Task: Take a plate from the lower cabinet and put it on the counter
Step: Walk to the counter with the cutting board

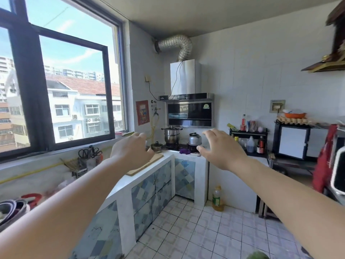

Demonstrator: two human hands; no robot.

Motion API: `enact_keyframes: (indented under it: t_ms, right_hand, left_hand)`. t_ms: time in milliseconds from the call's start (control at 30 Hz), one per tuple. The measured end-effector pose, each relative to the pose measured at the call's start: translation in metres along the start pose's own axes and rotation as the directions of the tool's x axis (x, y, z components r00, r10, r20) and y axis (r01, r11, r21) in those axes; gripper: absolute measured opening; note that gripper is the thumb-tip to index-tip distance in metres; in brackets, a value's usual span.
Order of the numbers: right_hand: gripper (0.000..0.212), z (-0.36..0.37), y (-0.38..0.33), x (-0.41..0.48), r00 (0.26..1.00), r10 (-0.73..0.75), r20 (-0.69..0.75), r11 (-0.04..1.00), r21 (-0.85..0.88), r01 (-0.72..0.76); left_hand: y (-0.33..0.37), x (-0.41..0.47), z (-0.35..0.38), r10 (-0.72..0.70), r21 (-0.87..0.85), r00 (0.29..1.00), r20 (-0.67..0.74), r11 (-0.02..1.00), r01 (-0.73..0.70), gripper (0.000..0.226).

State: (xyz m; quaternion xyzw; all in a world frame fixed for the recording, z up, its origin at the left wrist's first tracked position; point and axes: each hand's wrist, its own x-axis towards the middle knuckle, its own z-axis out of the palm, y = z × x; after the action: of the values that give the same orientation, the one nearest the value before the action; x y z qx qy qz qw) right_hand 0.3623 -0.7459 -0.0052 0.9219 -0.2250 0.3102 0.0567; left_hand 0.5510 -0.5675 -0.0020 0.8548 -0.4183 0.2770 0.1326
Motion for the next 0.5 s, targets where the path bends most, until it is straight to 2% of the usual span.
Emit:
enact_keyframes:
  t_ms: [500]
  right_hand:
    - [0.056,0.094,0.182,0.167,0.999,-0.051,-0.007,0.996,-0.067,0.051]
  left_hand:
    - [0.093,0.21,0.132,0.006,-0.006,0.999,-0.037,1.0,-0.006,0.05]
